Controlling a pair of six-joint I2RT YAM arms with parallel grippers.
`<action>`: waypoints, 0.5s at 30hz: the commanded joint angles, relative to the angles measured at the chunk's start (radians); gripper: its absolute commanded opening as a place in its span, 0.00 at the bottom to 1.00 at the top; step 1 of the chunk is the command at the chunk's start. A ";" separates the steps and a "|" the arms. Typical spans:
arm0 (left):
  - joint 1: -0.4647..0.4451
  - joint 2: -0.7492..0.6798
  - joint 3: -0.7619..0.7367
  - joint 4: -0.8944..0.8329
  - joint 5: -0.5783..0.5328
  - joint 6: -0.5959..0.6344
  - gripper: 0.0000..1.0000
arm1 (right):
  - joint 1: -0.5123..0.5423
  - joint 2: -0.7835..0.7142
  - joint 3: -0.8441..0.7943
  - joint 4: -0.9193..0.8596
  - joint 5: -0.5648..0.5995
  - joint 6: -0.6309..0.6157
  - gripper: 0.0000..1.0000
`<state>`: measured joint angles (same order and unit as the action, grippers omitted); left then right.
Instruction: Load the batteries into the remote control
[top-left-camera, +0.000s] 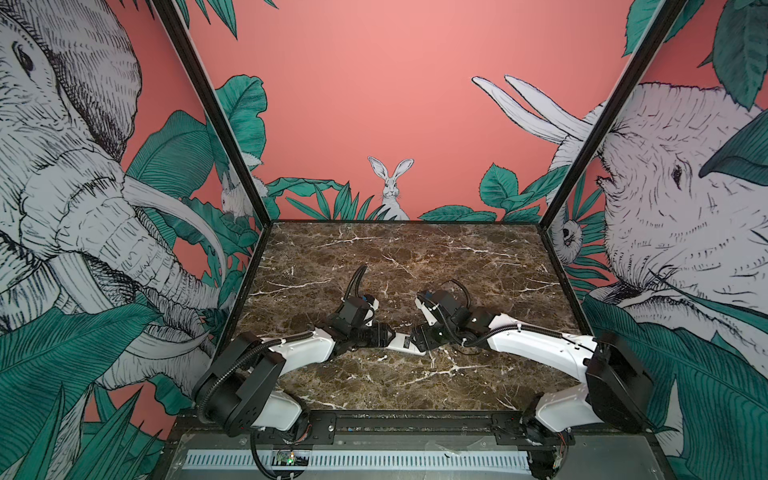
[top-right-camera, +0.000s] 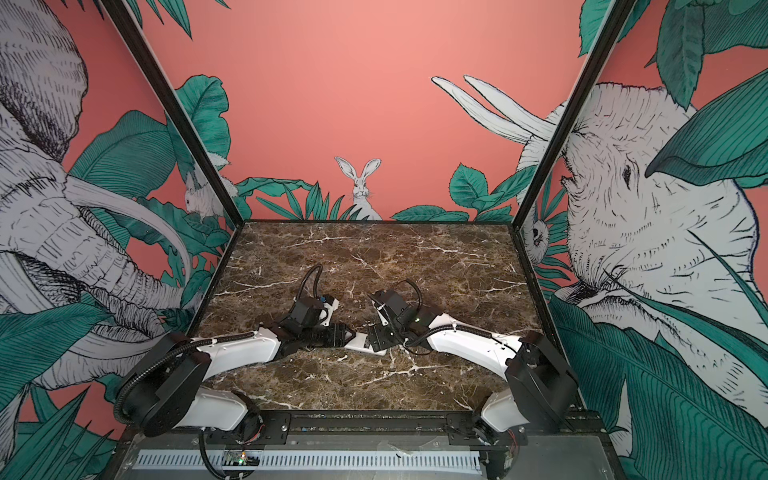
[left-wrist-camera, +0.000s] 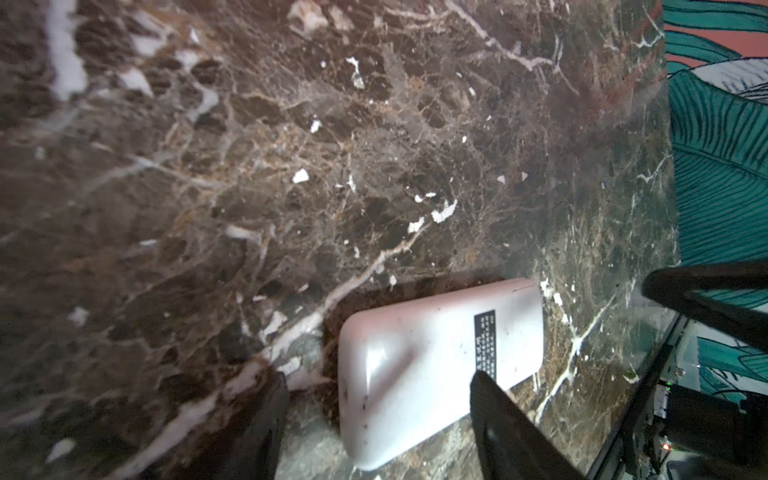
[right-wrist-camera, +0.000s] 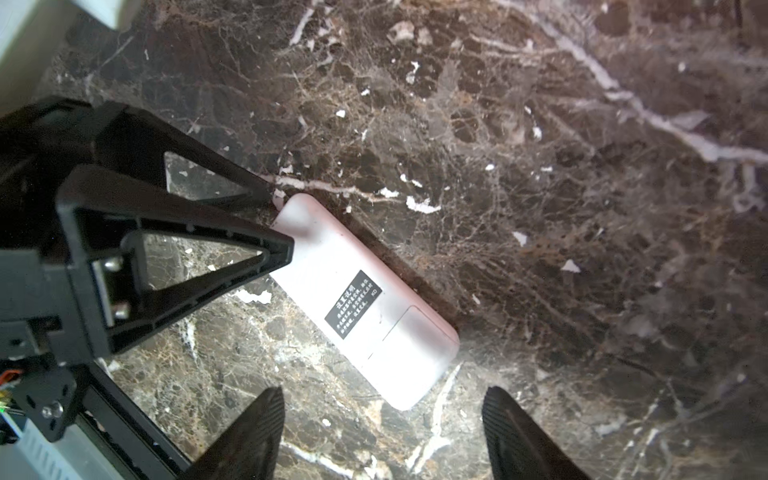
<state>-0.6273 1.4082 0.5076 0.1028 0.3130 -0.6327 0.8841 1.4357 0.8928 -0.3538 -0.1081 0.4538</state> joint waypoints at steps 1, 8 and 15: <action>0.031 -0.008 -0.033 -0.134 -0.028 -0.007 0.72 | 0.006 -0.055 -0.023 0.049 0.021 -0.219 0.77; 0.104 -0.124 -0.058 -0.186 -0.002 0.022 0.78 | 0.002 -0.075 -0.036 0.156 -0.065 -0.474 0.82; 0.120 -0.213 -0.072 -0.214 -0.014 0.037 0.90 | 0.003 0.030 0.024 0.116 -0.099 -0.632 0.83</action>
<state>-0.5140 1.2243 0.4538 -0.0631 0.3138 -0.6067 0.8837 1.4410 0.8951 -0.2436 -0.1818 -0.0624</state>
